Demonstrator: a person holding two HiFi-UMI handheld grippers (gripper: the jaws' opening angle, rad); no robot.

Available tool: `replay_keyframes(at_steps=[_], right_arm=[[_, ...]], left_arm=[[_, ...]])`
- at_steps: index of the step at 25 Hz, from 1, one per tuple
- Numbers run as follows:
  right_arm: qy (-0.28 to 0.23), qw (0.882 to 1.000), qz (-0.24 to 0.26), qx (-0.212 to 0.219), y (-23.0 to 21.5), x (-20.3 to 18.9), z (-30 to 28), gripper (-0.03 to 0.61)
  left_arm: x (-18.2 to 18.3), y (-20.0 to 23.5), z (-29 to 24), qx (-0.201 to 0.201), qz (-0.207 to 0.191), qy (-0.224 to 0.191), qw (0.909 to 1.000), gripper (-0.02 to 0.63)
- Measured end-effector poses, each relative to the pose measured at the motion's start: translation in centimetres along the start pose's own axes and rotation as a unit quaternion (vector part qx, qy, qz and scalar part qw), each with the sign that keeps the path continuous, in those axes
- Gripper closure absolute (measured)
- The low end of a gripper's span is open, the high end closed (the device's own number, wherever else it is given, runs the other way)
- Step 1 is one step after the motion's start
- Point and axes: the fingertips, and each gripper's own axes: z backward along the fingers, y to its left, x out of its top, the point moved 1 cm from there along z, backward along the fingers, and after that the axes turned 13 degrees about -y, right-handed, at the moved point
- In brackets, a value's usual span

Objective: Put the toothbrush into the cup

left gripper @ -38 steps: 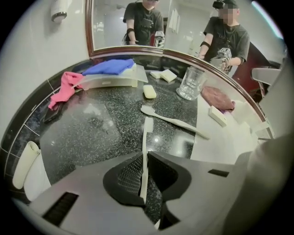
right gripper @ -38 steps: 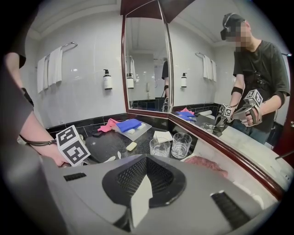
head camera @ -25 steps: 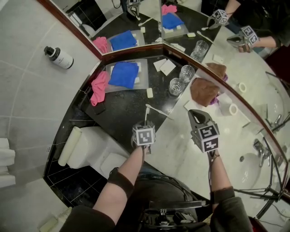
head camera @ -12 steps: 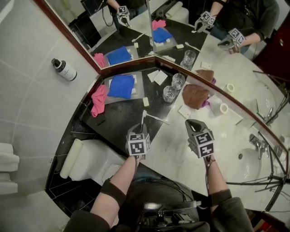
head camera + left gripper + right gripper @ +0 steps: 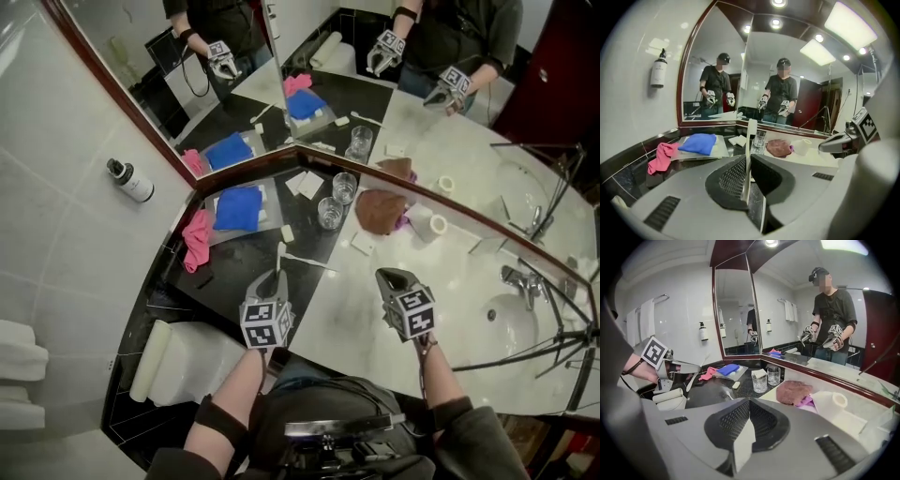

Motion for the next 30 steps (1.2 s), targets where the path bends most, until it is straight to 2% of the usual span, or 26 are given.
replay_keyframes(at_steps=[6, 12, 17, 20, 30], right_arm=[[-0.009, 1.0, -0.013, -0.012, 0.2, -0.1, 1.6, 0.558], [-0.012, 1.0, -0.025, -0.016, -0.2, -1.6, 2.0, 0.558], [-0.006, 1.0, -0.024, -0.004, 0.5, -2.0, 0.6, 0.558], [-0.008, 1.0, -0.021, 0.006, 1.6, -1.3, -0.8, 0.558], [-0.015, 0.998, -0.016, 0.055, 4.7, 0.8, -7.9, 0.558]], left_arm=[[1.9, -0.5, 0.8, -0.022, 0.01, -0.035, 0.9991, 0.591], [3.6, -1.4, -0.7, -0.043, 0.02, -0.063, 0.9969, 0.591], [5.7, -1.5, -3.5, -0.061, 0.03, -0.088, 0.9937, 0.591], [7.0, -1.3, -5.4, -0.077, 0.044, -0.102, 0.9908, 0.591], [10.6, -0.7, -14.3, -0.13, 0.051, -0.14, 0.9803, 0.591]])
